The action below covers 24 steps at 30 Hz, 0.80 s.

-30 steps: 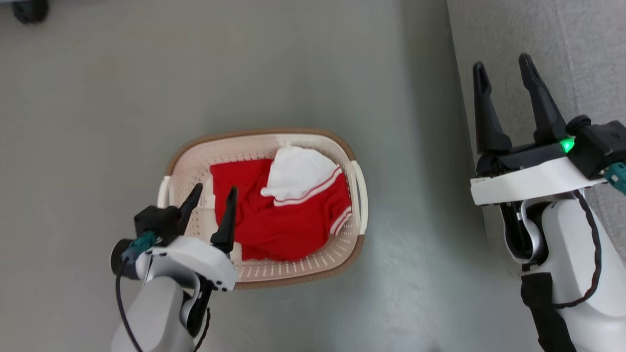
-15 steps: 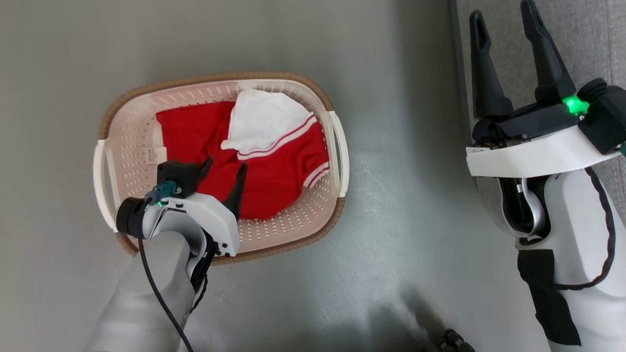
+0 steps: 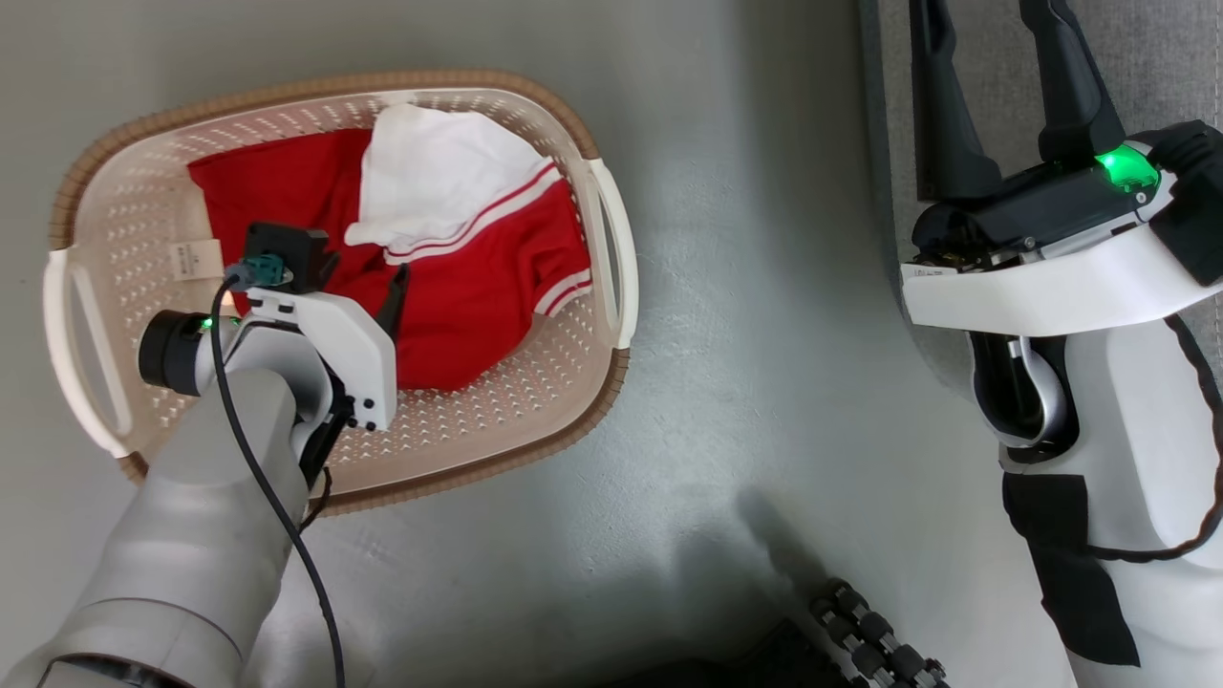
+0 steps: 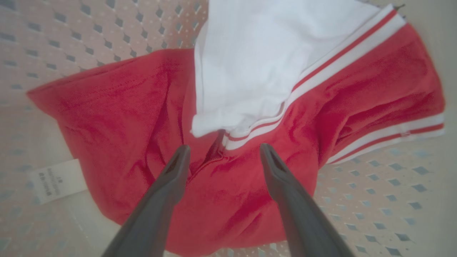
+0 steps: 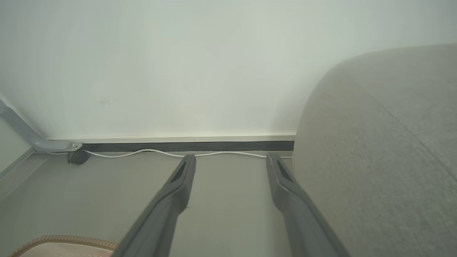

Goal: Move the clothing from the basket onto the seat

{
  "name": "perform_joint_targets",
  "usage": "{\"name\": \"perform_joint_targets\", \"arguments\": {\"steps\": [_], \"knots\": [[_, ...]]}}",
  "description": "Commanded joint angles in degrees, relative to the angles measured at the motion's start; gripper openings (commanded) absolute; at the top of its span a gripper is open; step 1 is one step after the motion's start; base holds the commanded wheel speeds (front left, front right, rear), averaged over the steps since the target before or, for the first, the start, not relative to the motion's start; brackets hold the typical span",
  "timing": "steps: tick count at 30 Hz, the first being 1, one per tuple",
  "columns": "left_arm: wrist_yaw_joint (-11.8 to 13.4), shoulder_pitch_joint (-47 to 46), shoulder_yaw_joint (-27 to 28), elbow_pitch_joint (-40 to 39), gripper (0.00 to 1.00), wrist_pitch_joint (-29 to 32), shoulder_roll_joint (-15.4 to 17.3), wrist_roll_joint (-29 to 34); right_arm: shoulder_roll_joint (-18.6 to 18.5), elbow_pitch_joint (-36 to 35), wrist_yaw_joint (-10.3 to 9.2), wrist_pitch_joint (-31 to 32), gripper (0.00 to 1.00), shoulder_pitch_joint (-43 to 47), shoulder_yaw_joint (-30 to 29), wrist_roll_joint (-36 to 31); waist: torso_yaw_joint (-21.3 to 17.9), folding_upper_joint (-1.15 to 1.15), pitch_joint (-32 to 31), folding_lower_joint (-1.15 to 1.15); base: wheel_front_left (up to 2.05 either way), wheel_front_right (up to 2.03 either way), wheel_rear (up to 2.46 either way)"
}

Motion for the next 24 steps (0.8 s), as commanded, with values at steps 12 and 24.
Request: {"name": "perform_joint_targets", "arguments": {"steps": [12,24], "knots": [[-0.4,-2.8,-6.1,2.6,1.0,4.0,2.9,-0.6,0.4,-3.5,0.18,-0.3,1.0,3.5,-0.6,0.1,-1.0,0.0,2.6,0.0,0.0,0.0,0.0],[-0.2,-4.3,-8.6,4.2,1.0,2.6,1.3,0.7,0.4,-4.2,0.18,-0.3,1.0,4.4,-2.3,-0.3,-0.7,0.0,2.8,0.0,0.0,0.0,0.0]]}}
